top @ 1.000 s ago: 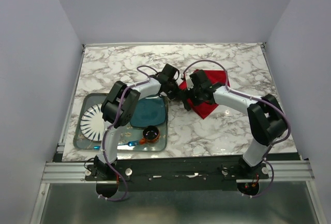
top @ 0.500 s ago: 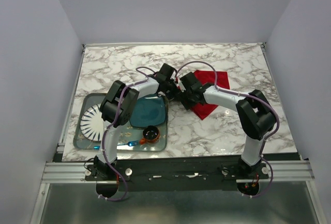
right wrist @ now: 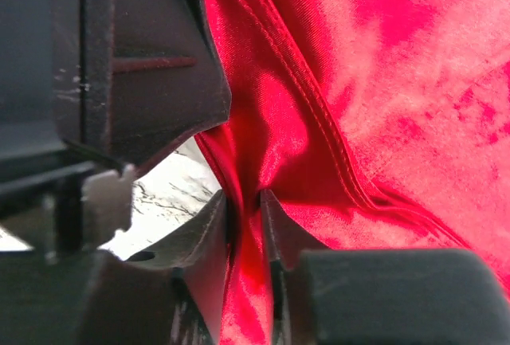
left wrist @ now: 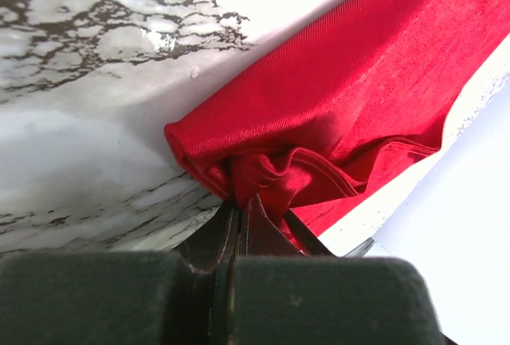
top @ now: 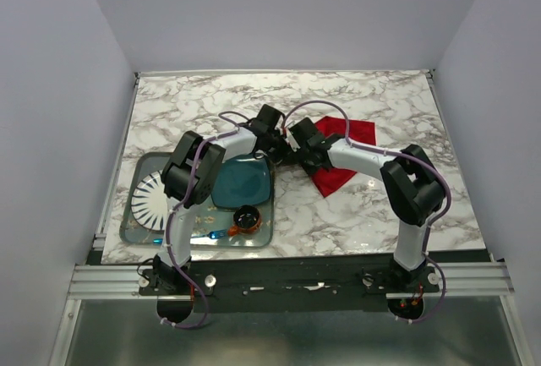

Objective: Fold the napkin, place the utensils inside, and roll it up
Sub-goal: Roll the napkin with the utensil

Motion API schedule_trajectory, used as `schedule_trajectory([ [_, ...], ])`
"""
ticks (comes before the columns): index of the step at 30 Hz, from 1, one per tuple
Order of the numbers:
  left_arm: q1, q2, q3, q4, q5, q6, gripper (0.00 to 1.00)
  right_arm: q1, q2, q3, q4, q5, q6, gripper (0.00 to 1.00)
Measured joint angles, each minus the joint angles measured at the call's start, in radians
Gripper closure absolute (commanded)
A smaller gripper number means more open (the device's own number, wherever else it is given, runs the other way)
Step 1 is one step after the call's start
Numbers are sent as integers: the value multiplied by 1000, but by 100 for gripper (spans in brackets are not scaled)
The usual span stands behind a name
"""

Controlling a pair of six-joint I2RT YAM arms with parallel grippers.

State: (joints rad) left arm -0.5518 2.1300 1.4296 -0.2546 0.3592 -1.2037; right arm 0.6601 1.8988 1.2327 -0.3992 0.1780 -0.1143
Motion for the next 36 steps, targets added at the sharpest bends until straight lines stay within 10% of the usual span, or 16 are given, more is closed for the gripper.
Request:
schedule_trajectory([
  [4, 2, -2, -6, 14, 6, 2, 100, -11, 2, 4, -9, -39, 6, 85],
  [11, 0, -30, -30, 48, 8, 50, 55, -105, 2, 18, -32, -249, 25, 93],
  [17, -6, -114, -26, 45, -12, 146, 44, -202, 18, 21, -43, -489, 34, 94],
  [29, -44, -198, -6, -35, -115, 345, 36, -395, 162, 97, -124, -946, 51, 99],
  [36, -120, -198, -11, -93, -185, 435, 59, -433, 200, 107, -161, -1019, 92, 99],
])
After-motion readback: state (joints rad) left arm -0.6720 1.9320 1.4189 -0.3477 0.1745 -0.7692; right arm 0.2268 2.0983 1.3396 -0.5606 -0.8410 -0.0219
